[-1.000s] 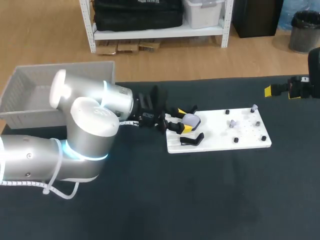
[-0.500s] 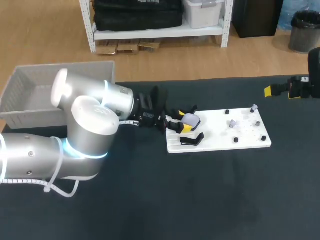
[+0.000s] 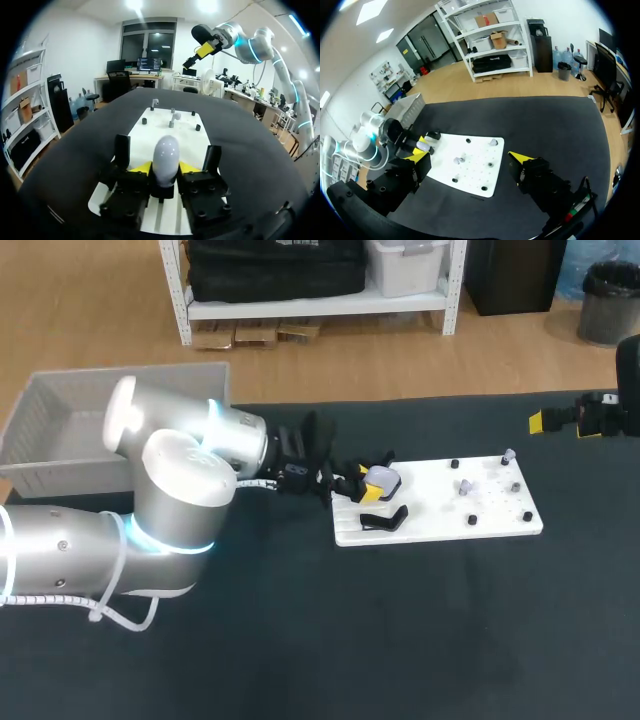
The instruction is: Pick up each earbud case from the left stands, insert the matching earbuds, close the lid, and place the case in the box.
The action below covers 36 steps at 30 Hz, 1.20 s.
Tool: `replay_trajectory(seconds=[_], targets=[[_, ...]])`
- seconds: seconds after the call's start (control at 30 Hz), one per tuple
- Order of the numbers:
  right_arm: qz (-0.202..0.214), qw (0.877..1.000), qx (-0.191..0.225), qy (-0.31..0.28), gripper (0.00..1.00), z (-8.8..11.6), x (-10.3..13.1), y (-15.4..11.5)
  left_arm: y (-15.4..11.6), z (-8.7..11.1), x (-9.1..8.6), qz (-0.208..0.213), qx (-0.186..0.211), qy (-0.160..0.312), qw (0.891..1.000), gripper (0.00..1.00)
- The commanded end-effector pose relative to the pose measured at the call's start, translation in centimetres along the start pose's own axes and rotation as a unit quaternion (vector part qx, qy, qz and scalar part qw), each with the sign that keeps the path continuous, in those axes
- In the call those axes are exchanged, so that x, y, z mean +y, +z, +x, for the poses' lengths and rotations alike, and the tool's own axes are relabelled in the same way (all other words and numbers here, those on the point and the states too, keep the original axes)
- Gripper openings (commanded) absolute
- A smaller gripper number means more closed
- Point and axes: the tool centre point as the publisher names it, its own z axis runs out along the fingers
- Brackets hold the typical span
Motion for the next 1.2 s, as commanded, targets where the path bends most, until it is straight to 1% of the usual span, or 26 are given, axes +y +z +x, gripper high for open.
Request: replay_trajectory(seconds=[0.03, 0.2, 0.33, 0.47, 0.63, 0.7, 0.73, 0.8, 0.83, 0.87, 1.0, 1.2], targets=[[-0.002, 1.000, 0.000, -0.001, 1.00, 0.0, -0.1, 0.0, 0.1, 0.2, 0.2, 0.003, -0.004, 0.003, 1.000, 0.00], [-0.002, 1.000, 0.000, -0.001, 1.00, 0.0, -0.1, 0.0, -0.2, 0.0, -0.2, 0.005, -0.005, 0.007, 1.000, 0.00], [-0.002, 1.000, 0.000, -0.001, 1.00, 0.0, -0.1, 0.0, -1.0, -0.5, -0.4, 0.002, -0.009, 0.014, 1.000, 0.00], [-0.002, 1.000, 0.000, -0.001, 1.00, 0.0, -0.1, 0.0, -2.7, -1.5, -0.6, -0.001, -0.018, 0.028, 0.999, 0.00], [-0.002, 1.000, 0.000, -0.001, 1.00, 0.0, -0.1, 0.0, -3.7, -2.4, -0.8, -0.001, -0.020, 0.040, 0.999, 0.00], [0.002, 0.999, 0.031, -0.018, 1.00, -0.3, 0.9, 0.2, -3.9, -3.1, -0.8, -0.002, -0.022, 0.045, 0.999, 0.00], [0.005, 0.998, 0.049, -0.027, 1.00, -0.1, 1.7, 0.7, -3.9, -3.5, -0.9, -0.009, -0.020, 0.046, 0.999, 0.00], [0.001, 0.997, 0.069, -0.040, 1.00, 0.3, 4.0, 1.6, -3.9, -4.2, -0.9, -0.018, -0.027, 0.046, 0.998, 0.00], [0.005, 0.996, 0.080, -0.045, 1.00, 0.5, 4.8, 2.1, -3.8, -4.4, -0.9, -0.018, -0.027, 0.046, 0.998, 0.00], [0.008, 0.995, 0.085, -0.049, 1.00, 0.8, 5.5, 2.6, -3.7, -4.9, -0.9, -0.022, -0.028, 0.047, 0.998, 0.00], [-0.013, 0.995, 0.088, -0.043, 1.00, 1.6, 7.9, 4.0, -3.0, -6.2, -1.2, -0.031, -0.031, 0.056, 0.997, 0.00], [-0.031, 0.993, 0.105, -0.054, 1.00, 2.1, 10.0, 5.4, -2.7, -7.1, -1.8, -0.034, -0.035, 0.071, 0.996, 0.00]])
